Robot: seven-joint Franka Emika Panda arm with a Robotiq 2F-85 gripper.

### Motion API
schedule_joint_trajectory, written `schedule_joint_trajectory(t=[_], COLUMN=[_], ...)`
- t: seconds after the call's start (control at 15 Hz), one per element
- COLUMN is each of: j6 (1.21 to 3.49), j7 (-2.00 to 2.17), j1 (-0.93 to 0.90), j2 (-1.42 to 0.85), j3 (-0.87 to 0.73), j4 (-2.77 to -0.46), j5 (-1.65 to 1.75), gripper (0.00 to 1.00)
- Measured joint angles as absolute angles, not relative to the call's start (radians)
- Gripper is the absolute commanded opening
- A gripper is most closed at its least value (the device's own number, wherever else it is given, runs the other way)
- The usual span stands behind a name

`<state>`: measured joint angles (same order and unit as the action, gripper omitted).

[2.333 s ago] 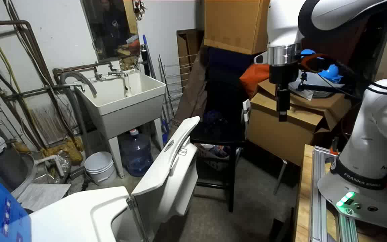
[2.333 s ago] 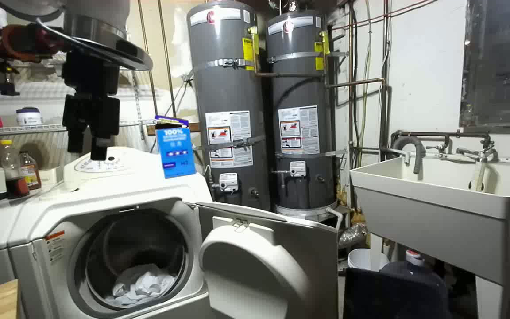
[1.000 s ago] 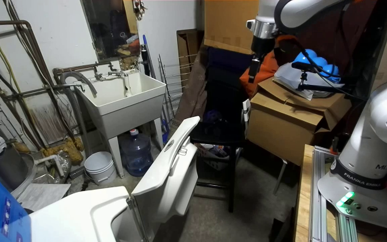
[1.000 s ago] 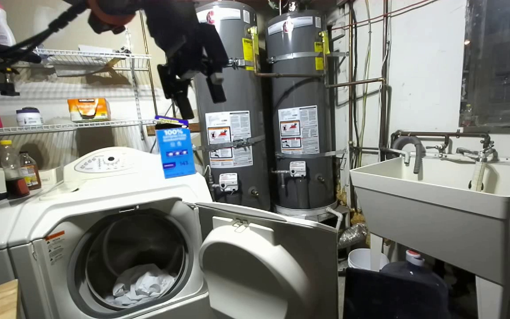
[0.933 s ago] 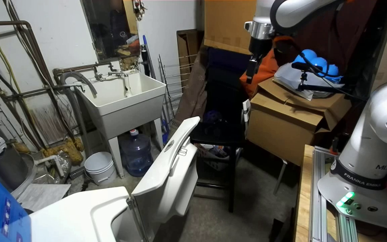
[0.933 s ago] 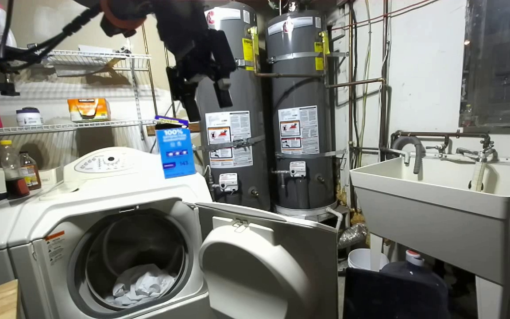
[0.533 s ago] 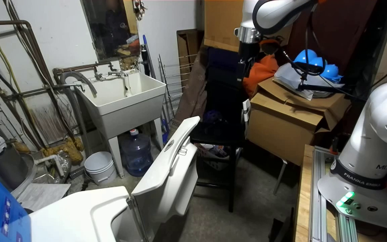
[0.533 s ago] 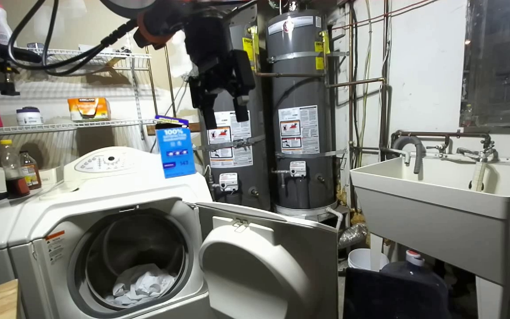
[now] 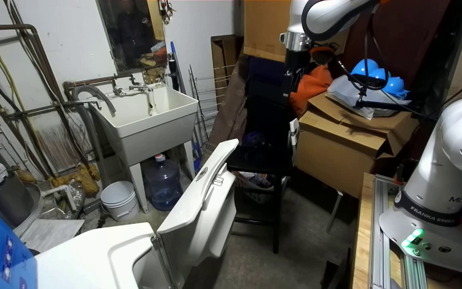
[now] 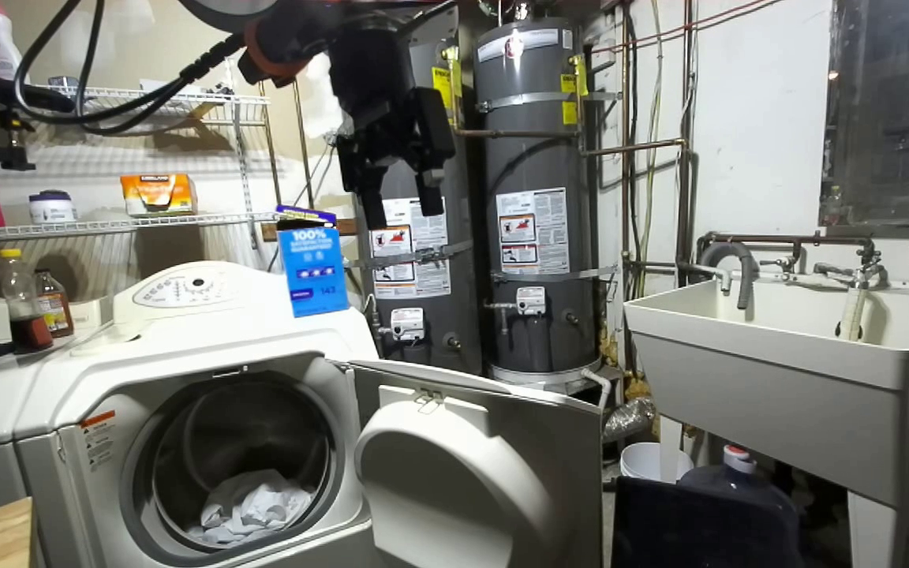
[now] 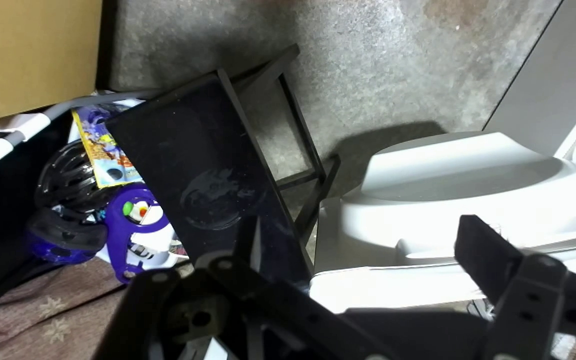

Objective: Close the open washing machine door.

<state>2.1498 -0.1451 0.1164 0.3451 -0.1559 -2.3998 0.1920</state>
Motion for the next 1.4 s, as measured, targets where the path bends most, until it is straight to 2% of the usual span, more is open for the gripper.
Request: schedule_joint_trajectory(t=[0.33,0.73,1.07,1.4], j6=[2.245,2.342,2.292,2.293], j7=[-0.192,-0.391,-0.496,-0.488], j1=[0.115,0.111,0.115,0.129], j2=[0.260,-0.096,-0.368,-0.392], j3=[-0.149,-0.149,-0.035,-0.021], j4=[-2.348,-2.087,-1.837,-1.816], j5=[0.207,0.005,-0.110,-0.108], gripper=[1.00,1.00,1.00,1.00])
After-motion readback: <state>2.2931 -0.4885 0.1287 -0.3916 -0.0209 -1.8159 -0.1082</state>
